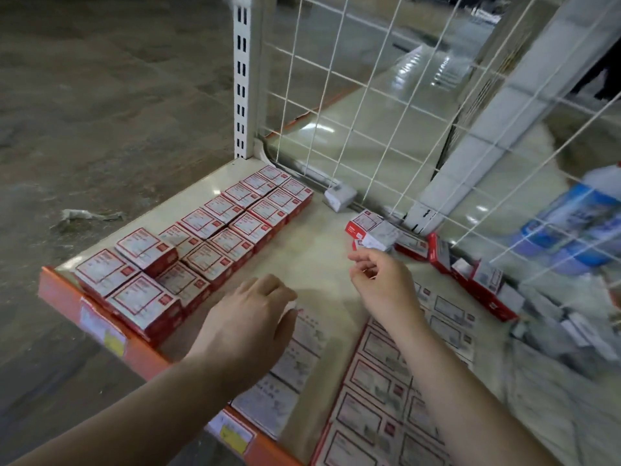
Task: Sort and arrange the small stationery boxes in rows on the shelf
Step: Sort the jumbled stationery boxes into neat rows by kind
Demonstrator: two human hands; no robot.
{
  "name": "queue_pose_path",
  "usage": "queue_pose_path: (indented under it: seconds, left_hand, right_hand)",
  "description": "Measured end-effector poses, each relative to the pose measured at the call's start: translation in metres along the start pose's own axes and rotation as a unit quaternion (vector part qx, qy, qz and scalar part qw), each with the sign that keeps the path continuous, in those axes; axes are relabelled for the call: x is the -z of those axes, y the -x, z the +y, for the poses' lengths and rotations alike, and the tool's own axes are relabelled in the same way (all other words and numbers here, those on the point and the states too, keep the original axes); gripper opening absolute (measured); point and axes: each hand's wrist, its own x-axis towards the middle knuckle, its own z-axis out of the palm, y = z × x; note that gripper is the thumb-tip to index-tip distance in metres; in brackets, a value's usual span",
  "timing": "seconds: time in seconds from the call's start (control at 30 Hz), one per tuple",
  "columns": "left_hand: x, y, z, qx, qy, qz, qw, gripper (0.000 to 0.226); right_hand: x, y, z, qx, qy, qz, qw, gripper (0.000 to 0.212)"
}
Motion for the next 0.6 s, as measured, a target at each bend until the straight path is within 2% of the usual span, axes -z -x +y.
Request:
queue_pose_path:
  seconds: [0.2,0.4,0.53,0.6]
  left_hand:
    - [-0.011,-0.015,0.013,0.005,-0.055,-0.031,0.998,0.036]
    - [-0.014,-0.024,0.020,0.013,-0.076,-0.038,0.996,0.034]
    - [-0.014,-0.028,0.020,0.020,-0.088,-0.047,0.995,0.033]
    - [-0.013,-0.029,0.021,0.023,-0.092,-0.049,0.994,0.033]
  right_hand:
    - [0.020,-0.011,0.025,-0.062,0.014,0.076,0.995,0.034]
    - [0.026,-0.031,0.033,-0.076,0.014,0.069,0.995,0.038]
    - [0.025,-0.038,0.033,-0.084,-0.026,0.053,0.995,0.050]
    - [0.023,-0.040,0.031,-0.081,-0.029,0.056,0.995,0.047]
